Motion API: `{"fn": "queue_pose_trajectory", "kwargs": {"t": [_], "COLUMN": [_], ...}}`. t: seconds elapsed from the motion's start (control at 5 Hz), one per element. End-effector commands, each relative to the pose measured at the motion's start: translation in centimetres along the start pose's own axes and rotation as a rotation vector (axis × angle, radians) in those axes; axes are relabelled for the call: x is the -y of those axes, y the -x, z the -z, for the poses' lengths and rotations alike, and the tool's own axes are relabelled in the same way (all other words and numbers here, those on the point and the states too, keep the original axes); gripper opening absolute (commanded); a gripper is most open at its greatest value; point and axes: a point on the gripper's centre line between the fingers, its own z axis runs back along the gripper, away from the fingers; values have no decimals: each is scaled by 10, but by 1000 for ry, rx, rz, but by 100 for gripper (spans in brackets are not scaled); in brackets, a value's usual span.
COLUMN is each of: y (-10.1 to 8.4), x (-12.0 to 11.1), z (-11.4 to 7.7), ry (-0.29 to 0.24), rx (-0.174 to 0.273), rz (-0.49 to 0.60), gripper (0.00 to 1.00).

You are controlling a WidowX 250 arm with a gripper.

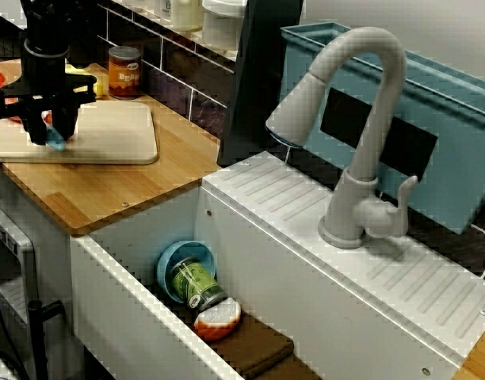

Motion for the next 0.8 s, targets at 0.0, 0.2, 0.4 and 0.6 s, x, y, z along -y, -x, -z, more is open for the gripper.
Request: {"fn": "queue_pose_trajectory", "kwargs": {"t": [0.0,0.2,0.4,0.6], "y": [2,1,1,2], "x": [-9,-10,-10,-9], "z": [-5,-5,-1,1], "ry": [13,13,7,8], "rx": [18,18,28,33], "rz": [-5,-4,-3,-1], "gripper": [0,0,0,0]}}
